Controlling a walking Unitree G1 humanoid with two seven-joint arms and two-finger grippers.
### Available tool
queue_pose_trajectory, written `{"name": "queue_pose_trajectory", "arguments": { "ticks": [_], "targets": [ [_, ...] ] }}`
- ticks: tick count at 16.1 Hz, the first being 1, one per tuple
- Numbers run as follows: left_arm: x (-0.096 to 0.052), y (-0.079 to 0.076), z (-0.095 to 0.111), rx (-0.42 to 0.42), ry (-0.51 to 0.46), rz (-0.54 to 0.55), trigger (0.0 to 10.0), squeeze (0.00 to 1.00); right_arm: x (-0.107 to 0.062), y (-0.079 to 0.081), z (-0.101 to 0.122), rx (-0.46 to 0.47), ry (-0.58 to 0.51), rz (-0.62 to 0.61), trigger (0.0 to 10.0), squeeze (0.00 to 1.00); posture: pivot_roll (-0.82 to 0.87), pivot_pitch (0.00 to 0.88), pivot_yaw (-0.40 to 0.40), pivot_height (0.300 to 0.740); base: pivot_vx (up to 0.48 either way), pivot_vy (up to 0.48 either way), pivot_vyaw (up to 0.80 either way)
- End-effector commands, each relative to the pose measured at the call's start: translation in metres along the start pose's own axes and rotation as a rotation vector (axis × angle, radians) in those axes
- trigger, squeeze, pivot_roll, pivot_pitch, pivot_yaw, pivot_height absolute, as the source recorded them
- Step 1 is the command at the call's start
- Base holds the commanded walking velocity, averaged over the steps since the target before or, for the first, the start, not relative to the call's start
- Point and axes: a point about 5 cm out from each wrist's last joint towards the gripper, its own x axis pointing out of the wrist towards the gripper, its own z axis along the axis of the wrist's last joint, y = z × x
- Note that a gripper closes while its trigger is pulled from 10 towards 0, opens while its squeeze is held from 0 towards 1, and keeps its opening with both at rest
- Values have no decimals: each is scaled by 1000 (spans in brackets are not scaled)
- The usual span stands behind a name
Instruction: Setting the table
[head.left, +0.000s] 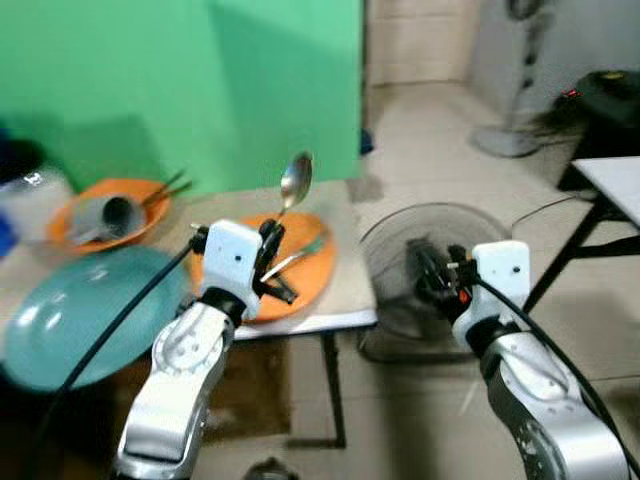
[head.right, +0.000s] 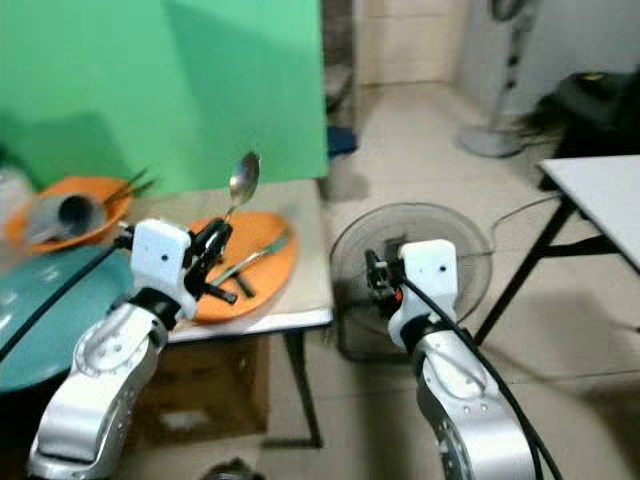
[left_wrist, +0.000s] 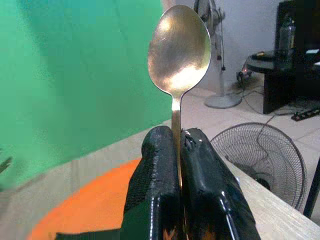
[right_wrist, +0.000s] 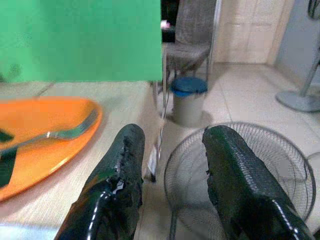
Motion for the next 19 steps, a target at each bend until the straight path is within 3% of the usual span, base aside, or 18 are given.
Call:
{"name": "queue_pose_trajectory", "arguments": {
  "ticks": [1, 5, 19],
  "targets": [
    [1, 3, 2, 14, -3, 8, 10000, 0, 1, 2, 2, 4, -5, 10, 10000, 0, 81, 0, 52, 740, 0, 0, 0],
    [1, 3, 2, 11, -2, 5, 10000, 0, 2, 1, 2, -2, 0, 3, 10000, 0, 81, 0, 52, 740, 0, 0, 0],
    [6, 8, 6, -11, -21, 21, 10000, 0, 5, -11, 5, 7, -5, -96, 10000, 0, 74, 0, 61, 740, 0, 0, -800]
  ]
}}
